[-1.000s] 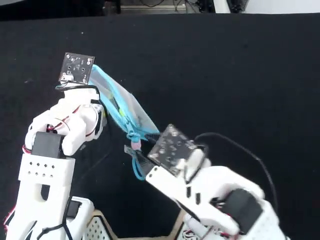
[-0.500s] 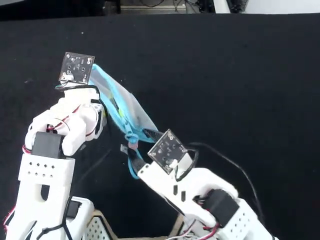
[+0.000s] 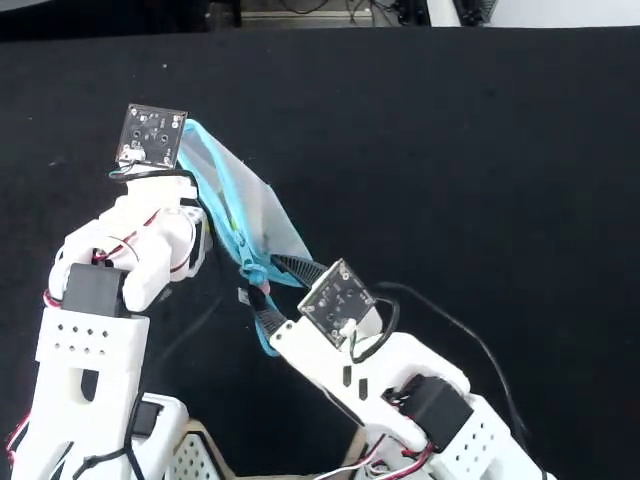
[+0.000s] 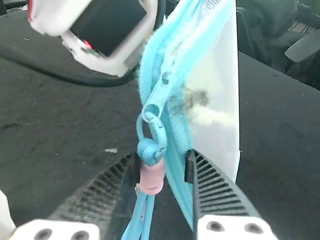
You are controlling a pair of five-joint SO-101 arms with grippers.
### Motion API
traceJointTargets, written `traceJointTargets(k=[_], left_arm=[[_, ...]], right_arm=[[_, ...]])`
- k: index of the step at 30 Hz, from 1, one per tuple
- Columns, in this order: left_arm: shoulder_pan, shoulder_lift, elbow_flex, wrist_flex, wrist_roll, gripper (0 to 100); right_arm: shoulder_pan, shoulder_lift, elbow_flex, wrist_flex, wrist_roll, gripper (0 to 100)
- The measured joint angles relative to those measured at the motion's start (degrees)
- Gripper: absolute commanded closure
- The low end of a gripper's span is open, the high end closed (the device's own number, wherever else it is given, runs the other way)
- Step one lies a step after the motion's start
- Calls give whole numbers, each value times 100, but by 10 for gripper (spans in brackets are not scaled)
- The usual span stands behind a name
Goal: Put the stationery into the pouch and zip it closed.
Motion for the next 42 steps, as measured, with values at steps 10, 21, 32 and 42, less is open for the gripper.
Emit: traceJointTargets(k=[10, 21, 32, 42], left_arm=[[79, 0, 0, 0, 202, 834], [246, 0, 0, 0, 396, 834], [255, 0, 0, 0, 404, 834], [255, 0, 0, 0, 404, 834]], right_arm=[[-202, 0, -387, 563, -246, 859], [-589, -44, -642, 1108, 141, 857], [26, -79, -431, 633, -18, 856], [105, -44, -633, 888, -114, 855]])
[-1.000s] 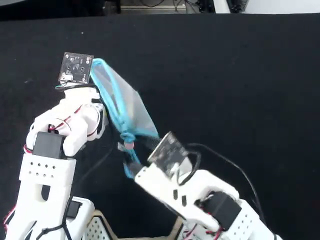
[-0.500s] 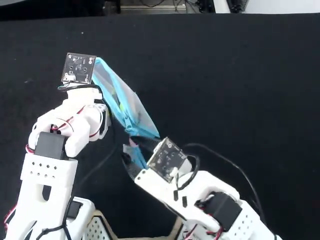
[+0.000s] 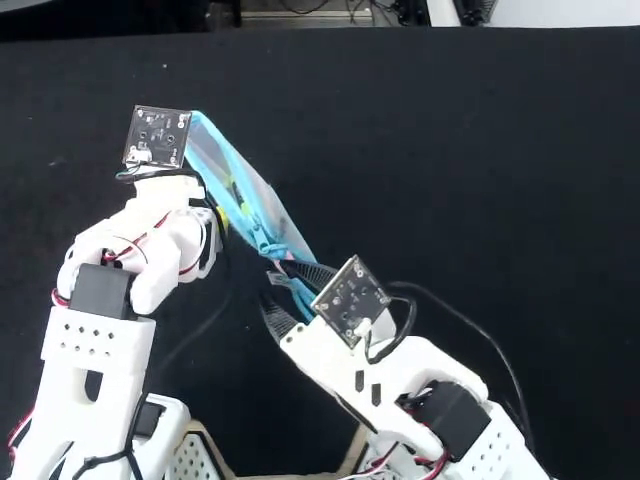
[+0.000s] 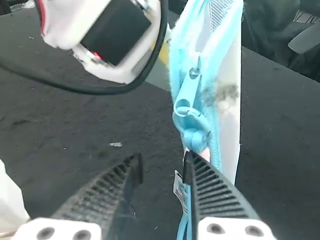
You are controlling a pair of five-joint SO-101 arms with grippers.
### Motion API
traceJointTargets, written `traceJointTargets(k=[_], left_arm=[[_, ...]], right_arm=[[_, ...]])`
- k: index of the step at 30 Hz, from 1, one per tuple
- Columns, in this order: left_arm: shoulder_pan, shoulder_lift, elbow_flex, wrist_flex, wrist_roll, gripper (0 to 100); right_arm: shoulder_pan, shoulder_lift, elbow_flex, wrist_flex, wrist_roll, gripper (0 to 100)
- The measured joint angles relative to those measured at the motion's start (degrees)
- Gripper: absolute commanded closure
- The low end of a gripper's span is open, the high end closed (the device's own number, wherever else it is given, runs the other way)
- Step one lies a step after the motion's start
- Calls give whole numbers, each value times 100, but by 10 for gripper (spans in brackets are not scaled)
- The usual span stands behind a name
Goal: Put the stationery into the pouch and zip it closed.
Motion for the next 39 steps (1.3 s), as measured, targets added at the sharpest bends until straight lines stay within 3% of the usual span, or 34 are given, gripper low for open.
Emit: traceJointTargets(k=[5, 17, 30, 39], left_arm=[[0, 0, 0, 0, 0, 834], [0, 0, 0, 0, 0, 834], [0, 0, 0, 0, 0, 834], [0, 0, 0, 0, 0, 834]], right_arm=[[0, 0, 0, 0, 0, 769], [0, -26, -9, 0, 0, 790], [44, -1240, -132, 580, 0, 786], [44, -1222, 993, -484, 0, 786]])
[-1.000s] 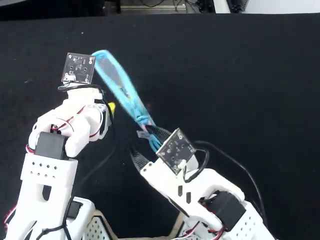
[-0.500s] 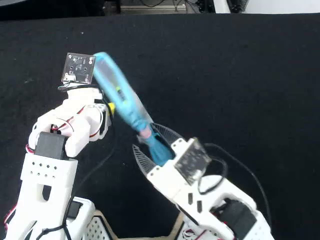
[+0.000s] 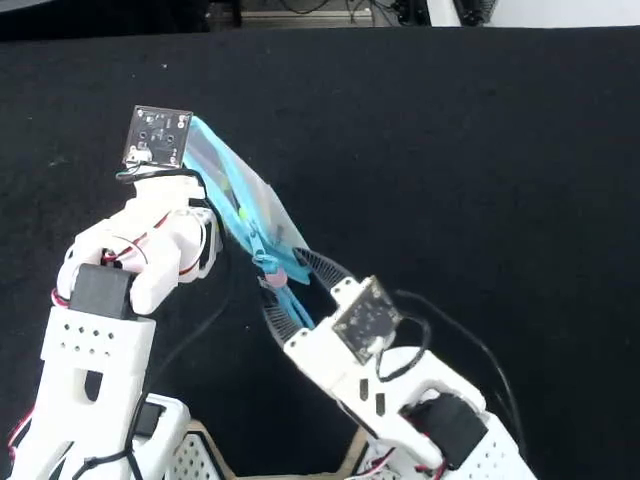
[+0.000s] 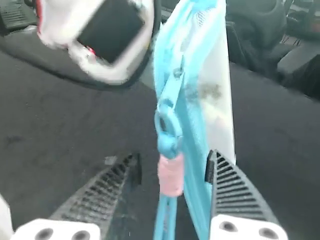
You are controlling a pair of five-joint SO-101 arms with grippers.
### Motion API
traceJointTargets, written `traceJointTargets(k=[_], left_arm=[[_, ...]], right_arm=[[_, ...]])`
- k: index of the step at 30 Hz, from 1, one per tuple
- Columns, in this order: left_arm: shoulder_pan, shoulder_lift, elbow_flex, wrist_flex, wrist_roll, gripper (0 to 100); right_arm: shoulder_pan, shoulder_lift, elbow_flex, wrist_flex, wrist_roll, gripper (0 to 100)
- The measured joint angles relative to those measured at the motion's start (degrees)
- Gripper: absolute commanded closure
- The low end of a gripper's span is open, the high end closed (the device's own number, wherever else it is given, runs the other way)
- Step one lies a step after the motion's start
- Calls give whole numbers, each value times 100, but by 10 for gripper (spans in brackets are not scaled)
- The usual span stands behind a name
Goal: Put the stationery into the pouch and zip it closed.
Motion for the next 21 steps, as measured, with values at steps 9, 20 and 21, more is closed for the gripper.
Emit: traceJointTargets(k=[9, 20, 21], left_arm=[[-9, 0, 0, -35, 9, 834], [0, 0, 0, -35, 0, 834], [0, 0, 0, -35, 0, 834]], right_arm=[[-440, -97, 501, -589, 0, 789], [-343, -44, 862, -1187, -835, 790], [-343, -44, 862, -1257, -853, 790]])
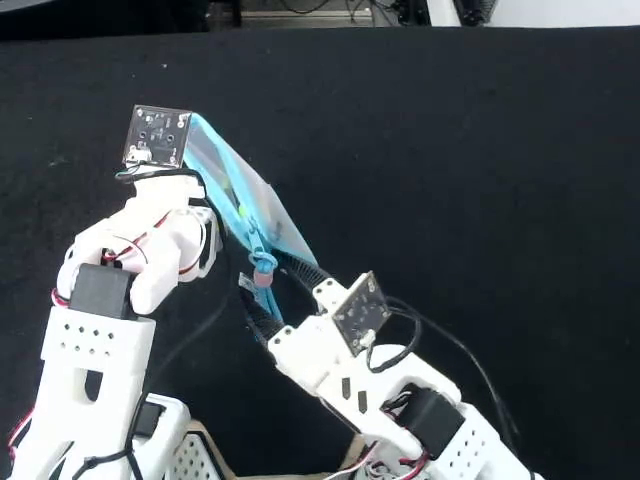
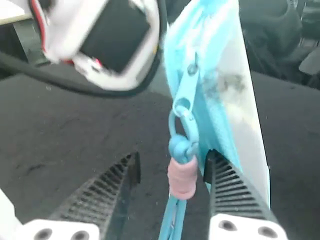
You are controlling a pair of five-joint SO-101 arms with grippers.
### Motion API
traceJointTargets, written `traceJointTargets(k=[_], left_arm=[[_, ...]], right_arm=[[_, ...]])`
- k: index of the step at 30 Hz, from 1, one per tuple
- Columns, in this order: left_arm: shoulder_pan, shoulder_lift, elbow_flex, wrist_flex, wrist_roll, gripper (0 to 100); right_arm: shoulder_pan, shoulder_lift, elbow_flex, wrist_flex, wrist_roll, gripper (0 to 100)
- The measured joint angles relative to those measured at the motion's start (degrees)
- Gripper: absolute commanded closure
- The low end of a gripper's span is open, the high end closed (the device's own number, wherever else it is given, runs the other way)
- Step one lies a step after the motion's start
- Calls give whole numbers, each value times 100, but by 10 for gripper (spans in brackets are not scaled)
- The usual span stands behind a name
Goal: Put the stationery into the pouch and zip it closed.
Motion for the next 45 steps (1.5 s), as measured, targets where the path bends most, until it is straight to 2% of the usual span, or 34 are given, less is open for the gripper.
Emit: traceJointTargets(k=[9, 11, 15, 19, 26, 32, 41, 45], left_arm=[[0, 0, 0, 0, 0, 834], [0, 0, 0, 0, 0, 834], [0, 0, 0, 0, 0, 834], [0, 0, 0, 0, 0, 834], [9, 0, 0, 0, 0, 834], [0, 0, 0, 0, 0, 834], [0, 0, 0, 0, 0, 834], [0, 0, 0, 44, 0, 834]], right_arm=[[26, 0, -18, -352, -9, 792], [26, 0, -88, -352, -9, 835], [26, 0, -97, -352, -9, 992], [97, 0, -123, -352, 105, 988], [809, 0, -554, -334, 281, 987], [826, 0, -1301, 281, 352, 988], [826, 0, -1371, 404, 1187, 988], [826, 378, -1802, 774, 1371, 988]])
